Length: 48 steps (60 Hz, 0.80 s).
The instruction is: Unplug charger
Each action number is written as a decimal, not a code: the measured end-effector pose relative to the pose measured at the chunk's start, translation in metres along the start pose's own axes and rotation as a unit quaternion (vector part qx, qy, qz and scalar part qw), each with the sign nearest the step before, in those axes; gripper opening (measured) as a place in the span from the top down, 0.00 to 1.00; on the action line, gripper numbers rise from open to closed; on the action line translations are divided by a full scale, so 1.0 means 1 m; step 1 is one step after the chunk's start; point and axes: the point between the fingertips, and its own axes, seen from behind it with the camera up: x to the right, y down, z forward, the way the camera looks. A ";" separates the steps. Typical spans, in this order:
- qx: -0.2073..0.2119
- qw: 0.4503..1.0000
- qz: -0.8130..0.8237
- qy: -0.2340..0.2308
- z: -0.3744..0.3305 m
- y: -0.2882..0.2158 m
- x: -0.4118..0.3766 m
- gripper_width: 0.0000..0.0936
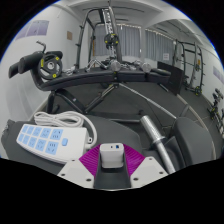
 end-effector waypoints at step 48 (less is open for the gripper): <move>0.049 0.998 0.023 0.021 -0.438 0.033 -0.071 0.09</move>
